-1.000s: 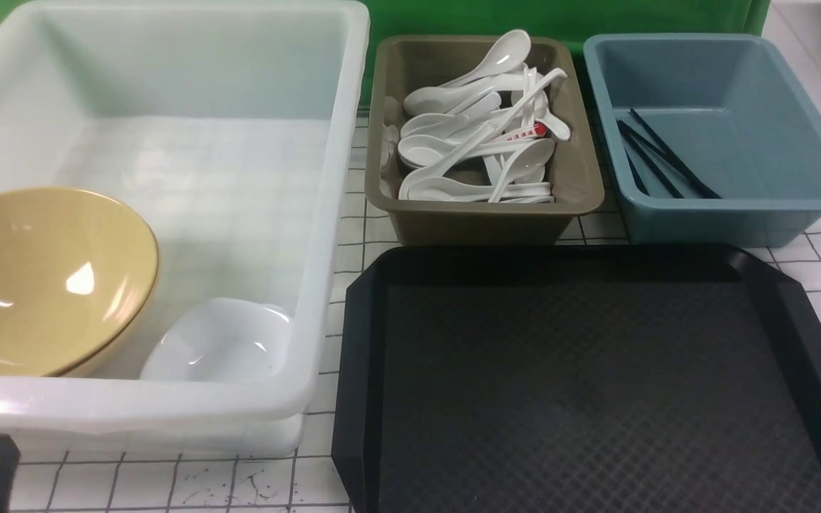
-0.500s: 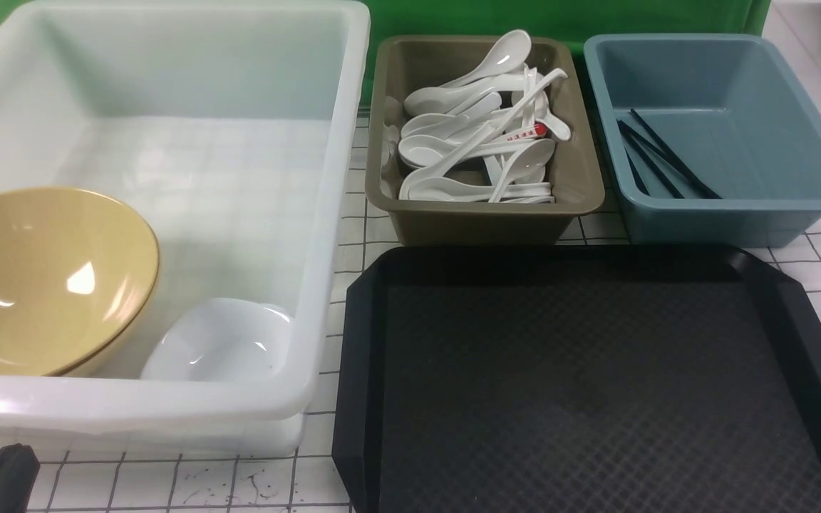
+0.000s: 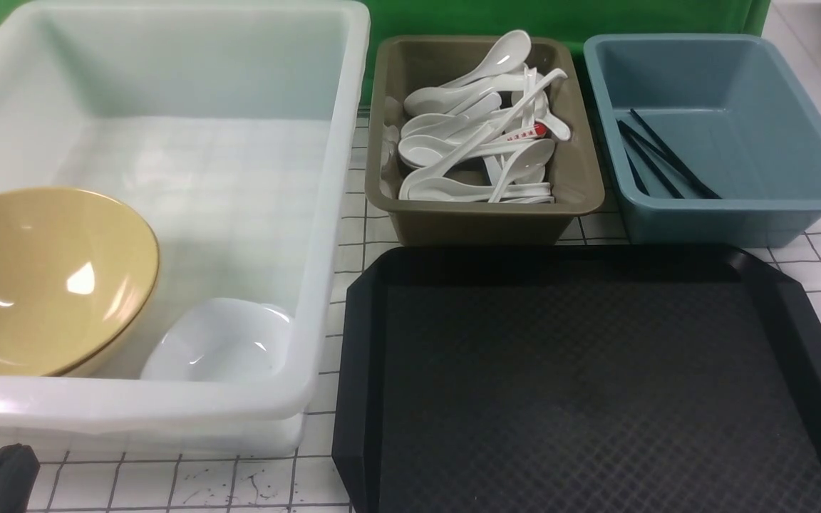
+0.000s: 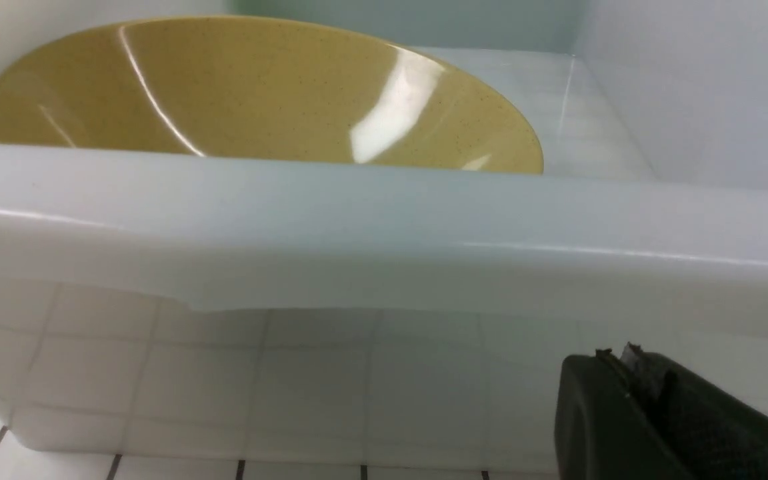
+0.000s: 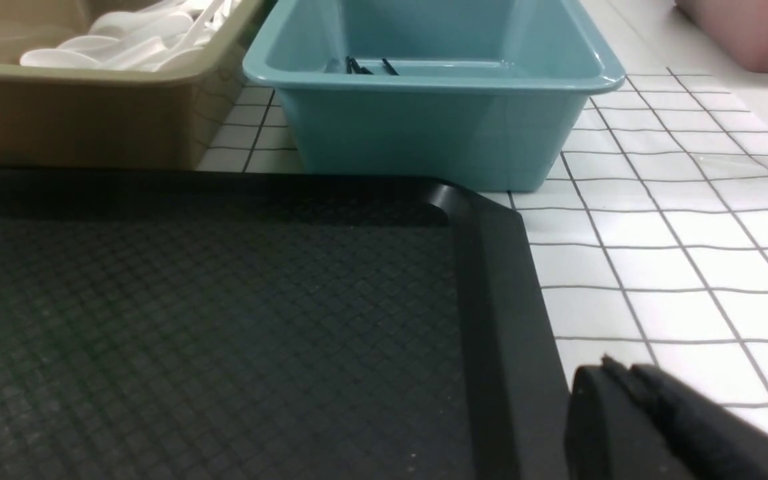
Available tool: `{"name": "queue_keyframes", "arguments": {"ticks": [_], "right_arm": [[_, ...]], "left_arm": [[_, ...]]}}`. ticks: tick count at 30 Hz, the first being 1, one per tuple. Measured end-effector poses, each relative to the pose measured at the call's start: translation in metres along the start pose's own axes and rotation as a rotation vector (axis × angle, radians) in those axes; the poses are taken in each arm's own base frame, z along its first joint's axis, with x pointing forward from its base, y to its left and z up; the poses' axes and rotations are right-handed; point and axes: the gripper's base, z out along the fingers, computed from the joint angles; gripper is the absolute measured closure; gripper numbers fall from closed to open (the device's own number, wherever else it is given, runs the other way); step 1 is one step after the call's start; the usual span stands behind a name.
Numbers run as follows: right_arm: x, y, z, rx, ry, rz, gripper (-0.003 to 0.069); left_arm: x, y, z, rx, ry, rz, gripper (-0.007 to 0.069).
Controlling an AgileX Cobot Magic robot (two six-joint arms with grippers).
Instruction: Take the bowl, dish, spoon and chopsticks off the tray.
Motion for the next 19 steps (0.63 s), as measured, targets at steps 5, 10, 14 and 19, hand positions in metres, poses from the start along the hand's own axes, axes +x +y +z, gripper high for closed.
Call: {"name": "queue_keyframes", "arguments": {"ticks": [5,10,14,19], "right_arm": [[0.0,0.0,0.0,0.0,0.0,0.0,0.0578],[0.0,0.0,0.0,0.0,0.0,0.001,0.057],[0.0,0.0,0.0,0.0,0.0,0.002,0.0568],[0.0,0.0,0.0,0.0,0.0,0.002,0.0561]], "left_arm": [[0.0,0.0,0.0,0.0,0.0,-0.001,0.0631],[0.0,0.0,0.0,0.0,0.0,-0.001,0.0631],[0.0,0.0,0.0,0.0,0.0,-0.001,0.0631],[0.0,0.0,0.0,0.0,0.0,-0.001,0.0631]]}}
